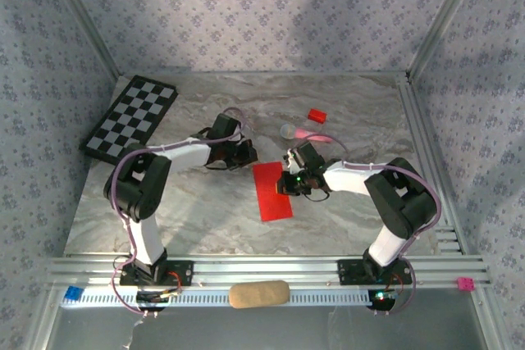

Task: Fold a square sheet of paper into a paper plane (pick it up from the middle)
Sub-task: First fold the square sheet of paper in half at the center of the table.

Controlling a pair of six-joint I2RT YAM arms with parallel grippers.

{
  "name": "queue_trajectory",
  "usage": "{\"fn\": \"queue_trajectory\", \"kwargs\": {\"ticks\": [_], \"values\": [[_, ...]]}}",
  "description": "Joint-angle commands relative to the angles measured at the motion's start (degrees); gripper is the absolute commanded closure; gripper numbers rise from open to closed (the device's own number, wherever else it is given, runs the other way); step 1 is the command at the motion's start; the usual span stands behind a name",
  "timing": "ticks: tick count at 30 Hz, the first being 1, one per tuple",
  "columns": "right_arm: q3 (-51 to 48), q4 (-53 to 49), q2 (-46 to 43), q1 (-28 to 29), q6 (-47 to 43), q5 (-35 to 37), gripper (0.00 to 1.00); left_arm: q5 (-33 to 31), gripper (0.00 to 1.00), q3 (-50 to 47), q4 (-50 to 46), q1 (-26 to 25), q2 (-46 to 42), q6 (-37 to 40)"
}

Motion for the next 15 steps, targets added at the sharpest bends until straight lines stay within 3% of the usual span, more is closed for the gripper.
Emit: {"fn": "queue_trajectory", "kwargs": {"ticks": [1, 4, 15], "values": [[-2.3, -8.1, 1.7, 0.3, 0.5, 3.9, 1.00, 8.0, 0.94, -1.7, 5.1, 0.2, 1.6, 2.5], [-2.3, -8.1, 2.0, 0.3, 0.6, 4.0, 1.00, 8.2, 0.94, -1.6, 4.7, 0.1, 3.2, 3.4], [-2.6, -8.2, 1.3, 0.2, 0.4, 4.0, 1.00, -2.0, 0.94, -1.6, 2.9, 3.3, 6.6, -0.1]]}}
